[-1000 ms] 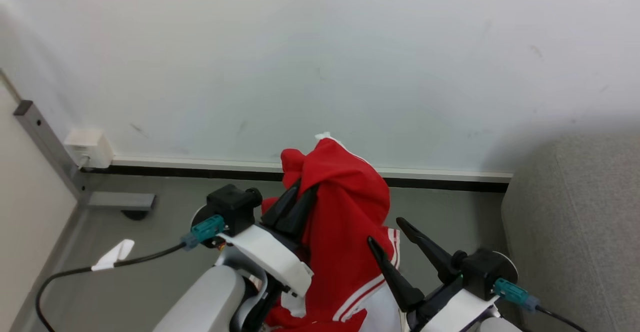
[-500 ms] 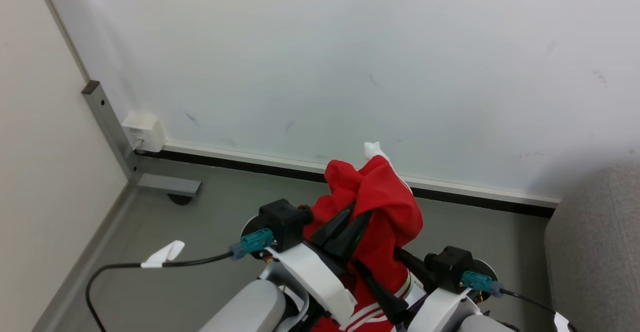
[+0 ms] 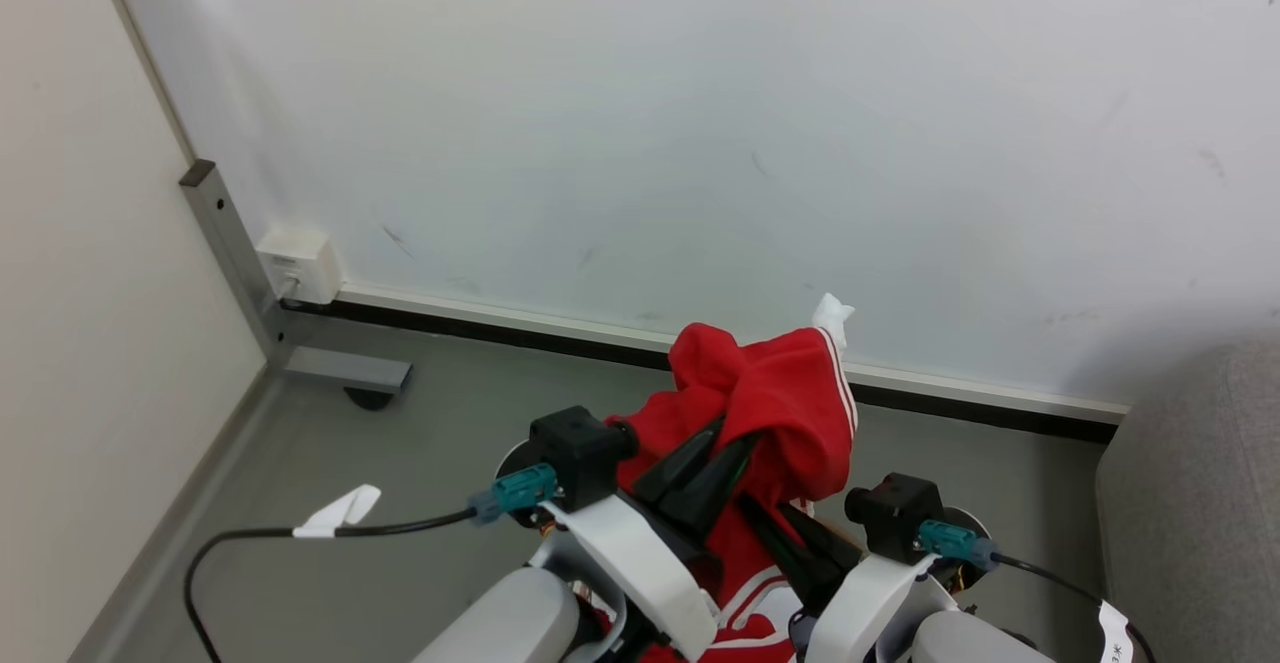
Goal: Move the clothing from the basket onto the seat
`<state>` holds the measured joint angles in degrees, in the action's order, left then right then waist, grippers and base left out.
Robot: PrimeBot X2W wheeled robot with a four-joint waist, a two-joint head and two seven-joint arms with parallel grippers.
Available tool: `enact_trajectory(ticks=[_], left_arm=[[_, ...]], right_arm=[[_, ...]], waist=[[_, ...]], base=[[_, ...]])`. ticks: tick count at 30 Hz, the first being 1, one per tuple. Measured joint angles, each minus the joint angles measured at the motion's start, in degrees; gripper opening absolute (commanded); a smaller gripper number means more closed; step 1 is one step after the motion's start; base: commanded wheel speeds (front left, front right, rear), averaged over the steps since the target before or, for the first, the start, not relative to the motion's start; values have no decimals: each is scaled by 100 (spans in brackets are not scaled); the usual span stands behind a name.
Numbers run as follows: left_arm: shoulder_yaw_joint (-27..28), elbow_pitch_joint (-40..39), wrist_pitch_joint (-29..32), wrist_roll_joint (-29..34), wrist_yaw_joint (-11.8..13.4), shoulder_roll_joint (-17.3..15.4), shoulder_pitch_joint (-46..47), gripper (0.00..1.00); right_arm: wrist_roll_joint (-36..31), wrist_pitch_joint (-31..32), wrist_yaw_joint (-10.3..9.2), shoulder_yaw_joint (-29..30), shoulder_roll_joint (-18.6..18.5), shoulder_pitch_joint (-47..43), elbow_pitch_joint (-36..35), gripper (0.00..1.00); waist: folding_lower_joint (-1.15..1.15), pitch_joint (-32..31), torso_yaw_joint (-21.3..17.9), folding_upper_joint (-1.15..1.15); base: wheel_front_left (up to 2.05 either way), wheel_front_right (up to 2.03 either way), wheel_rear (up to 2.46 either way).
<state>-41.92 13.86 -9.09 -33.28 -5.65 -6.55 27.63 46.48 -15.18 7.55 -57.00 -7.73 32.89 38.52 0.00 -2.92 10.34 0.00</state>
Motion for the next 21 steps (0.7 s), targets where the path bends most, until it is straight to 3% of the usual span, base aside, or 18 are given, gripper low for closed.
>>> enact_trajectory(ticks=[11,20,21], left_arm=[[58,68,-64,-8,109,-85,-26,0],[103,266,-115,-41,177,-197,-119,0],[102,275,-116,-42,197,-201,-122,26]], right_arm=[[-70,0,0,311,-127,-98,-243,0],[-600,1,0,1319,-242,-526,-878,0],[-677,1,0,1419,-260,-576,-929,0]], waist=[[0,-1,-137,0],[0,27,-261,0],[0,30,-277,0]], base=[[0,0,0],[0,0,0],[0,0,0]])
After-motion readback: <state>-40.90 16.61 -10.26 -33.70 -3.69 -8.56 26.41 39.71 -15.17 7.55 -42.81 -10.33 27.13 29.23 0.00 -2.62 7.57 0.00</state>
